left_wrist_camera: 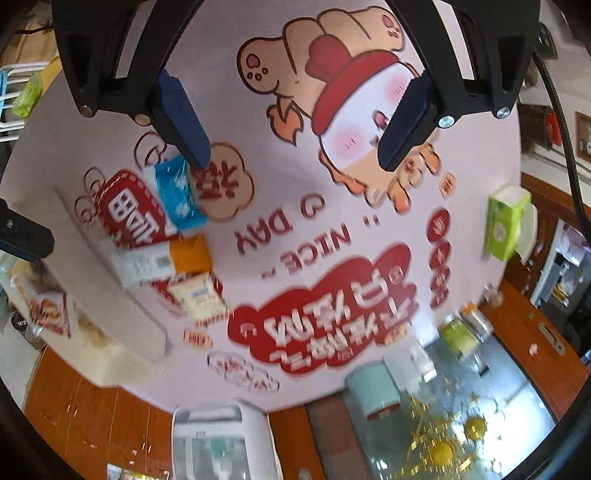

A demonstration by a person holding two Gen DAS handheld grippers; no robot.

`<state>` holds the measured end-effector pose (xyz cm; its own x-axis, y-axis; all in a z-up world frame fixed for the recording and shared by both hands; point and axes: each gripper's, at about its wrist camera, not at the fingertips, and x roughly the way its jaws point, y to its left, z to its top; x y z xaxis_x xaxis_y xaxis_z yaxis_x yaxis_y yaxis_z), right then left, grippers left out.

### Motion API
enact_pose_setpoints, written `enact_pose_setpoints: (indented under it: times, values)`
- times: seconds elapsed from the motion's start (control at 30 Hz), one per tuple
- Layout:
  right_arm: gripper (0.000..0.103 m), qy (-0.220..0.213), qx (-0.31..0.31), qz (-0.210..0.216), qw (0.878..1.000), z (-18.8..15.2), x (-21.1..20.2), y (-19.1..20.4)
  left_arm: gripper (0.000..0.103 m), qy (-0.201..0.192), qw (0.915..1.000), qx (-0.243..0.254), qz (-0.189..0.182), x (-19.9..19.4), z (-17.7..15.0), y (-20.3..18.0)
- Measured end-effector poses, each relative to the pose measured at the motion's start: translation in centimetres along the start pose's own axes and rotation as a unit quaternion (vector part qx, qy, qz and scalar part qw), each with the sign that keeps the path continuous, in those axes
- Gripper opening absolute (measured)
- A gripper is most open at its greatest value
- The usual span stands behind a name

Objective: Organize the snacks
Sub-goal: 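Move both open tools back over the last snacks on the table, then grasp the blue wrapper with left tool while right grasps the orange-white bar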

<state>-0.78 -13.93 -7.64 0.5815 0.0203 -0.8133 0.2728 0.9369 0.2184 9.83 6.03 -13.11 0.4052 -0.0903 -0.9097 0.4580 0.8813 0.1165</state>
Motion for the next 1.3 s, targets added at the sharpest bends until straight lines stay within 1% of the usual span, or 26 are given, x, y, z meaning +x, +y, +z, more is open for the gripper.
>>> enact_pose_setpoints:
  times: [0.07,0.13,0.27,0.37,0.43,0.57,0.7,0.77,0.87,0.93,0.97,1.0,1.03,1.07,1.1,1.17,1.3]
  values:
    - [0.050,0.020,0.004,-0.001,1.000,-0.4,1.8,0.0,0.091,0.021,0.9996,-0.007,-0.019,1.5,-0.5,-0.3]
    - [0.050,0.029,0.006,-0.001,1.000,-0.9,2.9,-0.1,0.091,0.035,0.9988,-0.010,-0.034,2.8,-0.7,-0.7]
    - [0.050,0.048,0.007,-0.008,0.999,-1.8,5.4,-0.4,0.091,0.048,0.9976,-0.015,-0.047,4.8,-0.1,-1.8]
    - [0.050,0.058,0.017,-0.008,0.998,-2.2,6.7,-0.9,0.091,0.055,0.9965,-0.024,-0.059,6.4,1.0,-2.9]
    - [0.050,0.058,0.024,-0.008,0.998,-2.1,6.9,-1.2,0.091,0.065,0.9951,-0.029,-0.068,7.5,1.7,-3.7]
    - [0.050,0.040,0.018,-0.025,0.999,-1.4,6.8,-1.6,0.091,0.089,0.9906,-0.047,-0.094,9.4,2.7,-5.1]
    - [0.050,0.023,-0.002,-0.044,0.999,-0.6,6.7,-1.6,0.091,0.102,0.9877,-0.062,-0.101,10.5,3.3,-5.8]
    - [0.050,0.017,-0.010,-0.048,0.999,-0.2,6.7,-1.6,0.091,0.111,0.9846,-0.075,-0.113,11.0,3.6,-6.0]
    - [0.050,0.016,-0.020,-0.051,0.998,0.4,7.0,-1.7,0.088,0.120,0.9824,-0.081,-0.119,11.5,3.9,-6.7]
    - [0.050,0.014,-0.023,-0.050,0.998,0.8,7.1,-1.8,0.081,0.126,0.9821,-0.079,-0.115,12.1,4.1,-7.3]
    - [0.050,0.013,-0.025,-0.050,0.998,1.0,7.2,-1.8,0.079,0.121,0.9840,-0.075,-0.107,12.0,4.1,-7.7]
    - [0.050,0.012,-0.029,-0.050,0.998,1.1,7.2,-1.8,0.070,0.116,0.9859,-0.070,-0.099,12.0,4.4,-8.1]
    - [0.050,0.011,-0.032,-0.050,0.998,1.2,7.2,-1.8,0.054,0.109,0.9882,-0.060,-0.089,11.9,4.5,-8.5]
    - [0.050,0.010,-0.037,-0.050,0.998,1.4,7.3,-1.7,0.046,0.103,0.9900,-0.050,-0.081,11.7,4.6,-9.0]
    - [0.050,0.010,-0.041,-0.049,0.998,1.6,7.4,-1.6,0.032,0.098,0.9911,-0.043,-0.078,11.6,4.7,-9.1]
    - [0.050,0.012,-0.053,-0.047,0.997,1.9,7.7,-1.4,0.031,0.100,0.9900,-0.050,-0.087,11.6,4.7,-8.8]
    - [0.050,0.021,-0.078,-0.038,0.996,2.3,8.6,-0.5,0.029,0.106,0.9884,-0.069,-0.083,11.6,4.1,-7.0]
